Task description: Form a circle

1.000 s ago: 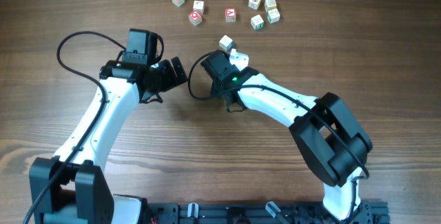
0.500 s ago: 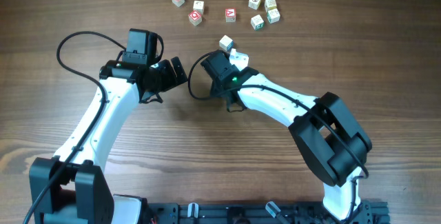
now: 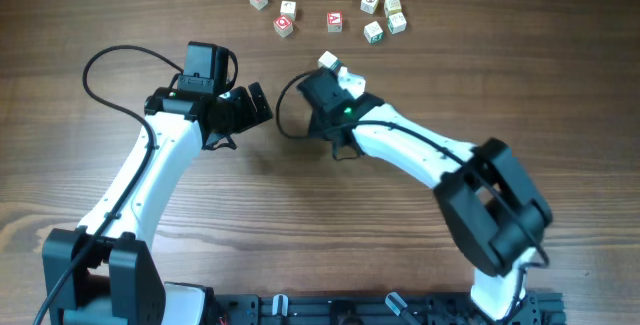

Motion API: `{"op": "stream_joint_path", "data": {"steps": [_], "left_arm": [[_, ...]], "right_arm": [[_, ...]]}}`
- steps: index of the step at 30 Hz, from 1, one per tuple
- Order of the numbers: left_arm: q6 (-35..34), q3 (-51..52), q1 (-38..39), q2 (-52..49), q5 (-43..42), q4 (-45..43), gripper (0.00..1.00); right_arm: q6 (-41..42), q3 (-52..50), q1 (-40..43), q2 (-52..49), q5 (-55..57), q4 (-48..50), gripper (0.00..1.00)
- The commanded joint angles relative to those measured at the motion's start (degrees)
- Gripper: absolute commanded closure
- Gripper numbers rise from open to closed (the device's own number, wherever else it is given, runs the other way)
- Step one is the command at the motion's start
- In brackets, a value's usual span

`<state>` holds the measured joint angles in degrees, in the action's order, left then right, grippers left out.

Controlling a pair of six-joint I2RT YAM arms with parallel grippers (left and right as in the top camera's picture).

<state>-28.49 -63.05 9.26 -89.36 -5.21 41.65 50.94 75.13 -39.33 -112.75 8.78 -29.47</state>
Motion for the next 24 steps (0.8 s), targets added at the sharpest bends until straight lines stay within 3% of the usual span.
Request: {"op": "stream_joint_path", "data": {"steps": [1, 5, 7, 10, 14, 16, 17, 20, 24], "left_arm": [[1.09, 0.11, -0.15, 0.07, 0.35, 0.02, 0.00], [1.09, 0.11, -0.15, 0.07, 0.35, 0.02, 0.00], [1.09, 0.11, -0.15, 0.07, 0.35, 0.02, 0.00], [1.09, 0.11, -0.15, 0.07, 0.35, 0.02, 0.00], [1.11, 0.11, -0.15, 0.07, 1.68, -3.34, 0.00], [1.09, 0.11, -0.15, 0.07, 1.66, -4.11, 0.00], [1.09, 0.11, -0.15, 0.07, 1.66, -4.11, 0.00], [1.09, 0.11, -0.15, 0.07, 1.66, -4.13, 0.00], [1.09, 0.11, -0.15, 0.07, 1.64, -5.38, 0.00]], "right_arm": [[0.24, -0.46, 4.09, 9.64, -0.72, -4.22, 0.42], [0.07, -0.46, 9.70, 15.63, -1.14, -9.49, 0.44], [0.09, -0.48, 13.05, 16.24, -1.22, -10.71, 0.53], [0.11, -0.50, 16.06, 15.28, -3.02, -10.80, 0.57], [0.02, -1.81, 17.33, 14.03, -6.34, -11.85, 0.72], [0.09, -5.84, 17.33, 13.90, -8.02, -11.47, 0.87], [0.15, -9.97, 17.33, 13.84, -9.42, -9.62, 0.96], [0.13, -19.23, 17.33, 13.84, -14.99, 3.10, 0.96], [0.26, -31.89, 17.33, 13.84, -25.16, 28.61, 0.96]]}}
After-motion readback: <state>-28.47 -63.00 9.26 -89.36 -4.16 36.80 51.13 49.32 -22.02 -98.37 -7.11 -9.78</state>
